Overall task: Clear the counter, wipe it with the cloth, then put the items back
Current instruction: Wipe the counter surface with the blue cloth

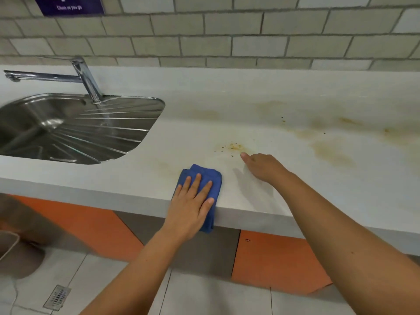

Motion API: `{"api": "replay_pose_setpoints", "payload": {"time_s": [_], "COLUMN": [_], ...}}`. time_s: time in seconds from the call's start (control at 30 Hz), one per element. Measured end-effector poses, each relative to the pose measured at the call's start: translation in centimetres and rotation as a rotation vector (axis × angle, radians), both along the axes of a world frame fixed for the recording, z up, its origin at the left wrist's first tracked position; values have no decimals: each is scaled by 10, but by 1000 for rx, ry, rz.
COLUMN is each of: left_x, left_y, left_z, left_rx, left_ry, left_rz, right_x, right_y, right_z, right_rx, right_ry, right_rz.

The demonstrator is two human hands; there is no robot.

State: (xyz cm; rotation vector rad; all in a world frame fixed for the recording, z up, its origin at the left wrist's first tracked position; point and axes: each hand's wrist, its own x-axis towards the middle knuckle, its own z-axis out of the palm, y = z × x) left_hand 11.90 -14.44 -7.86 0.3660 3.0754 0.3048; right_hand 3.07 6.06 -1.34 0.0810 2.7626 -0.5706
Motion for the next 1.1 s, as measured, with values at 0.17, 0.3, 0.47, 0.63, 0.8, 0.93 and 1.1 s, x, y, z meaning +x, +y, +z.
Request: {"api": "replay_pose_setpoints", "payload": {"time_s": [0.17, 0.3, 0.47, 0.63, 0.8, 0.93, 1.1], "left_x": [-15, -44, -59, -54, -117, -123, -65], "left_y": [-80, -129, -118, -133, -115, -58, -4], "left_z": [4, 12, 17, 13, 17, 19, 17], "left_rx": [31, -34, -50, -31, -77, -81, -26], "left_ry": [3, -48, -84, -79, -85, -107, -104], "left_rz": [188, 254, 190, -38, 170, 82, -268], "right_x": [4, 8, 8, 12, 25, 42, 54], "right_y": [-29, -38, -43, -41, -31, -20, 21], "right_z": [-9, -15, -14, -11, -14, -1, 16], "right_rx": [178, 248, 230, 178, 41, -230, -269], "right_ry": [31, 70, 98, 107, 95, 78, 300], "right_rz": [-54, -95, -126, -171, -182, -174, -309]}}
